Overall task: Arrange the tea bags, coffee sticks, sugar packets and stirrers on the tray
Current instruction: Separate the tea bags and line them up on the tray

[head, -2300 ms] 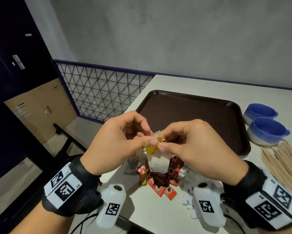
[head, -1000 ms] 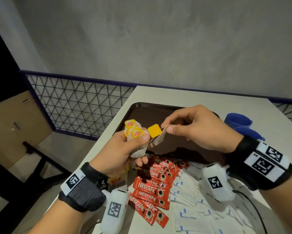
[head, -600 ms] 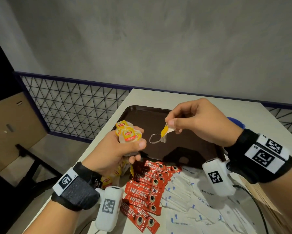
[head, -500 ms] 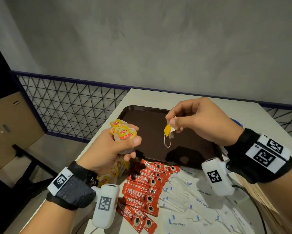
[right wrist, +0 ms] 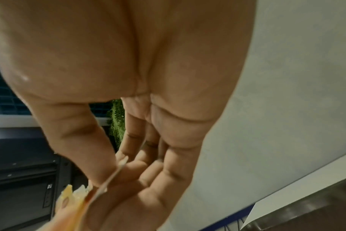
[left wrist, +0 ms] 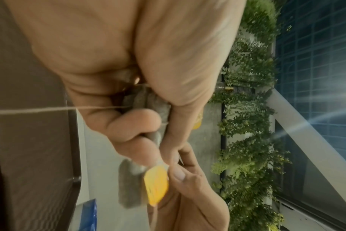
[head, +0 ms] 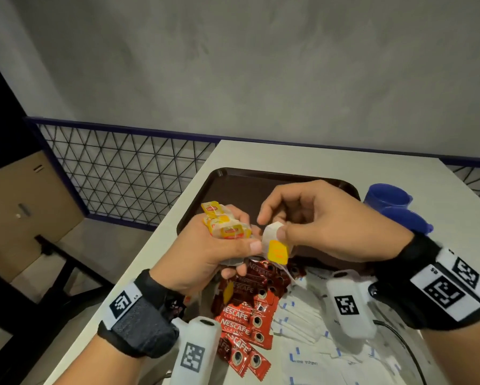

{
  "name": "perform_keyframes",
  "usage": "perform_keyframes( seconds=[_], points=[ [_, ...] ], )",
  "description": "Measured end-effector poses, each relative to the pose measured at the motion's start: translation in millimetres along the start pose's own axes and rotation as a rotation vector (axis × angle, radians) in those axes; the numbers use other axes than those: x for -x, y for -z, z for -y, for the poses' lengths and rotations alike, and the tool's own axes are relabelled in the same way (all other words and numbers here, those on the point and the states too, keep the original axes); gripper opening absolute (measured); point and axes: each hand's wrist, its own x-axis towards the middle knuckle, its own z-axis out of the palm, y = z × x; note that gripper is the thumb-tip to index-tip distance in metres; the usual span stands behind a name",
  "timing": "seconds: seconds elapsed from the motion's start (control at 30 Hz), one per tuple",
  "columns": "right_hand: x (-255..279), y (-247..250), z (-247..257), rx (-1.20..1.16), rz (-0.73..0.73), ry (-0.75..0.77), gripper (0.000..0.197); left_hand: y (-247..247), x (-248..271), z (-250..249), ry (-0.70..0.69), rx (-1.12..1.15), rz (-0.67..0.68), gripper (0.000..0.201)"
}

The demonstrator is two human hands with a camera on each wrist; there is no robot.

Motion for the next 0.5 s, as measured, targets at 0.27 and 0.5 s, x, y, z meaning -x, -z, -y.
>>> perform_keyframes(
  seconds=[0.27, 0.5],
  points=[
    [-0.7, -11.2, -4.7, 0.024, -0.046, 0.003, 0.022, 0.2, 8.6, 7.3, 0.024, -0.109, -0.081, 0.022],
    [3.0, -16.1, -3.4, 0.099, -0.244, 0.049, 0.013, 1.7, 6.6, 11.9, 0.062, -0.085, -0.226, 0.022]
  ],
)
